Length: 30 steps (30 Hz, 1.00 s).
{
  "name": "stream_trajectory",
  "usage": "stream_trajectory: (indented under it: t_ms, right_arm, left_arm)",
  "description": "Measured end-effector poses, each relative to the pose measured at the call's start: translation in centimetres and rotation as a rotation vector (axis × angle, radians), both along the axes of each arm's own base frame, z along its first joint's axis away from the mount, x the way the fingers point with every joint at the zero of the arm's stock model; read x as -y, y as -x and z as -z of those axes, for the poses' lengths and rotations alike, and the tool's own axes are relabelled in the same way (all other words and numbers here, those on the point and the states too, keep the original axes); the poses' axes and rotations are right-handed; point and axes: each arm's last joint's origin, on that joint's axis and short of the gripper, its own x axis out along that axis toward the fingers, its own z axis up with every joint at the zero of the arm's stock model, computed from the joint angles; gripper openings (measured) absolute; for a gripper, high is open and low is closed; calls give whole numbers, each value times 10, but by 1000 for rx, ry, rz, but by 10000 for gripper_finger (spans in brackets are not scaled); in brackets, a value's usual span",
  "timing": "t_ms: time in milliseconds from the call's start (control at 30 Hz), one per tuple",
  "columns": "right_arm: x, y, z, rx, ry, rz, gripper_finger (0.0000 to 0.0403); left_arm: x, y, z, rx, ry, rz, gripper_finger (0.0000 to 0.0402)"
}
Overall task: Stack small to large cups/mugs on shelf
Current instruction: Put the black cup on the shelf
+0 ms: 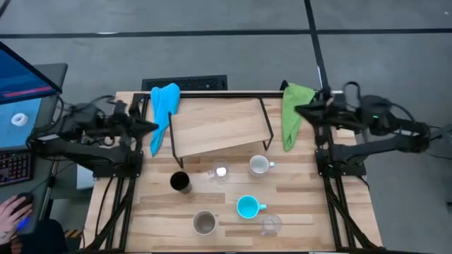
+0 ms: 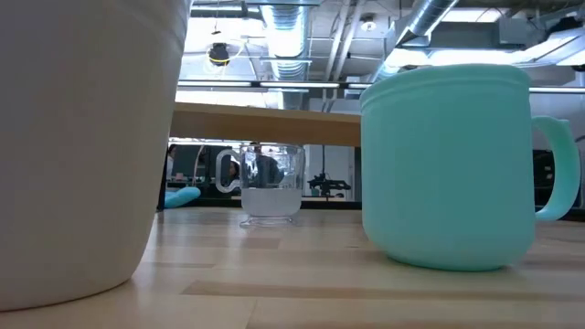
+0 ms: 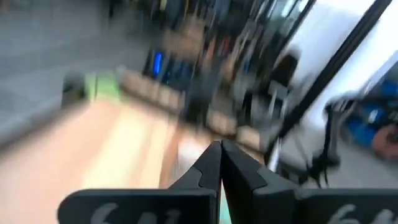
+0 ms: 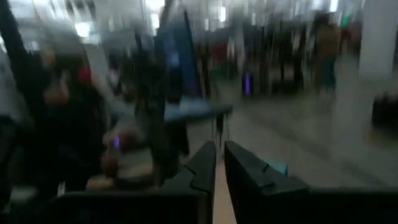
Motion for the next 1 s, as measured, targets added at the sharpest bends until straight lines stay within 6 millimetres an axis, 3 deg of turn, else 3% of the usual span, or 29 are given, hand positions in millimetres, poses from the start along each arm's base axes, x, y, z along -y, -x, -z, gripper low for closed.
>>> stream_trajectory:
  t_ms: [133, 300, 467, 667, 833, 1000]
  right_arm:
    - [-6, -24, -3, -231, -69, -56, 59]
    - [-25, -74, 5, -375, -66, -160, 59]
    - [-50, -129, 22, -510, 59, -254, 59]
    - [-74, -180, 37, -580, 232, -423, 71]
    - [-92, -217, 54, -587, 333, -509, 116]
    - [-106, -245, 66, -586, 315, -589, 172]
  left_arm:
    - [3, -9, 2, -279, 131, 51, 0]
    - [6, -9, 9, -485, 213, 71, 0]
    - [6, -5, 11, -502, 220, 44, 0]
    - [5, -1, 10, -484, 234, 15, 0]
    - [5, -1, 10, -481, 243, 2, 0]
    - [6, -2, 11, -504, 254, 9, 0]
